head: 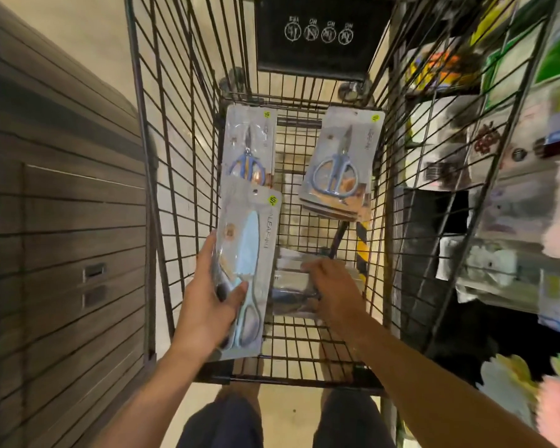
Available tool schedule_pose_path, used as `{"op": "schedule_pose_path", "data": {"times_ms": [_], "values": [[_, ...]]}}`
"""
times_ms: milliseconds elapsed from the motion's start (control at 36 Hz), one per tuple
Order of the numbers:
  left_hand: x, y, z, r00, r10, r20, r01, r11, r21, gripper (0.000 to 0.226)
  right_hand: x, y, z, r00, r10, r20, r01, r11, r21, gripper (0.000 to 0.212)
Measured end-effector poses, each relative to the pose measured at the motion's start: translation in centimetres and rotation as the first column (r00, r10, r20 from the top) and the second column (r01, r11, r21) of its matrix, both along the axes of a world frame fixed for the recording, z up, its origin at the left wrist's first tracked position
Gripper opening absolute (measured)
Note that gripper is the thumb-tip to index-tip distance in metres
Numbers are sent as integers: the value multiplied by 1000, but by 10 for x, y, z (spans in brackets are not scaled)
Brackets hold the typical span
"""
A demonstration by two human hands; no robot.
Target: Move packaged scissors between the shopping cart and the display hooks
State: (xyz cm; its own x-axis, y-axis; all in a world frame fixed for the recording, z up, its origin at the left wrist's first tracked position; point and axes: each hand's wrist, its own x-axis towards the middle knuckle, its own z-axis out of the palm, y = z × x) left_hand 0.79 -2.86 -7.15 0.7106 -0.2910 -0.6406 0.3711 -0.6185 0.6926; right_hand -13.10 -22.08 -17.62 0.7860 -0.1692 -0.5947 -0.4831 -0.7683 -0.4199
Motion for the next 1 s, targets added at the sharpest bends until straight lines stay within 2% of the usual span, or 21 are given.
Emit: {"op": "schedule_pose_path", "data": {"times_ms": [83, 139, 167, 222, 306, 361, 389, 417, 472, 556, 667, 750, 861, 1000], "values": [[0, -1, -4, 1000, -7, -18, 6, 1000, -13, 92, 12, -6, 1, 989, 75, -127, -64, 994, 90, 61], [1, -1, -5, 1000, -13, -10, 13, 1000, -10, 93, 17, -10, 2, 963, 231, -140, -215, 969, 124, 52], [2, -1, -4, 1000, -15, -8, 15, 1000, -8, 94, 19, -12, 4, 960, 252, -124, -234, 962, 142, 49], [1, 0, -1, 1000, -22, -5, 22, 1000, 4, 94, 20, -15, 12, 978, 163, -133, -134, 969, 206, 47], [3, 3, 13, 998, -50, 23, 50, 999, 21, 93, 12, -18, 24, 985, 54, -161, -7, 959, 284, 59], [8, 3, 26, 997, -64, 42, 63, 998, 10, 92, 10, -19, 41, 988, 21, -151, 35, 931, 364, 50], [11, 3, 35, 997, -64, 44, 64, 998, -5, 92, 7, -18, 53, 990, -71, -120, 110, 923, 368, 43], [14, 2, 45, 997, -59, 51, 60, 998, -21, 92, 4, -18, 61, 975, -180, -130, 214, 914, 344, 49], [20, 0, 69, 995, -47, 83, 51, 997, -56, 92, 5, -17, 88, 961, -270, -68, 277, 900, 336, 67], [31, -3, 107, 986, -30, 163, 47, 993, -105, 91, 2, -19, 137, 895, -445, 19, 411, 840, 354, 69], [40, 3, 153, 964, -52, 262, 101, 979, -179, 92, 0, -12, 199, 751, -652, 106, 570, 721, 394, 77], [46, 10, 189, 955, -88, 284, 155, 963, -221, 92, -11, -2, 240, 635, -753, 173, 632, 635, 445, 84], [54, 28, 233, 926, -155, 345, 247, 938, -243, 93, -25, 16, 287, 485, -832, 269, 659, 550, 513, 86], [54, 53, 281, 894, -188, 406, 305, 920, -247, 94, -51, 42, 347, 326, -890, 318, 595, 455, 662, 82]]}}
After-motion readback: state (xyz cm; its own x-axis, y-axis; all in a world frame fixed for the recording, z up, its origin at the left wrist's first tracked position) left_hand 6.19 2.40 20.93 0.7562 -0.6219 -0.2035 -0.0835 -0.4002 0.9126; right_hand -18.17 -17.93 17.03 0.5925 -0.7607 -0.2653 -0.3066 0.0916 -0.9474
